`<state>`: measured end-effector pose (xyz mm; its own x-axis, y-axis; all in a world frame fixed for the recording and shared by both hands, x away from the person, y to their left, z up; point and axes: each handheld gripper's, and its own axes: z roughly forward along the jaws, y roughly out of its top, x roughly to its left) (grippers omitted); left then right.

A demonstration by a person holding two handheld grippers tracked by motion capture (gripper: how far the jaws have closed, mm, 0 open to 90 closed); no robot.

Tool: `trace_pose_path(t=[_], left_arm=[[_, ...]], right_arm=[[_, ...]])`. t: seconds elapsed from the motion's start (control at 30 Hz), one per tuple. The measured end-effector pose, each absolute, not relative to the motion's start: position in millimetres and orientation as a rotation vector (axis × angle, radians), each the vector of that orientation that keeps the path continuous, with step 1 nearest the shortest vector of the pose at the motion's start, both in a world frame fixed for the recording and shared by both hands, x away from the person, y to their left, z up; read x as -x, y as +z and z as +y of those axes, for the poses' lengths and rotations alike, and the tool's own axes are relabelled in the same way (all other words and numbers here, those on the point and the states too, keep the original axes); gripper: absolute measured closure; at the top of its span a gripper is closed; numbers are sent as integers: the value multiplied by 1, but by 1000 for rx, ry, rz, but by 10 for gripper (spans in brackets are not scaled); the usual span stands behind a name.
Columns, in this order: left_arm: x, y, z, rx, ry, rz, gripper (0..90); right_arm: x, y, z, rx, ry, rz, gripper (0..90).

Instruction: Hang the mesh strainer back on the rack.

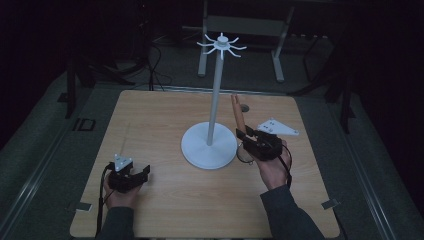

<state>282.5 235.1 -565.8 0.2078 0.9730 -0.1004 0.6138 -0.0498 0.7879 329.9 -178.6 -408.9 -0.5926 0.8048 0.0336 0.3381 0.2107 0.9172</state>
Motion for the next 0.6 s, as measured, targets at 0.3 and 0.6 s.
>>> trace_pose_path(t=[0.3,0.6], left_arm=[[-283,-566,235,-1745,621,1491,301],[-283,-566,235,-1747,621,1491,301]], right_arm=[[-330,-401,-177,-1049,1380,2022,694],[-331,-398,-175,-1039,1387,2016,694]])
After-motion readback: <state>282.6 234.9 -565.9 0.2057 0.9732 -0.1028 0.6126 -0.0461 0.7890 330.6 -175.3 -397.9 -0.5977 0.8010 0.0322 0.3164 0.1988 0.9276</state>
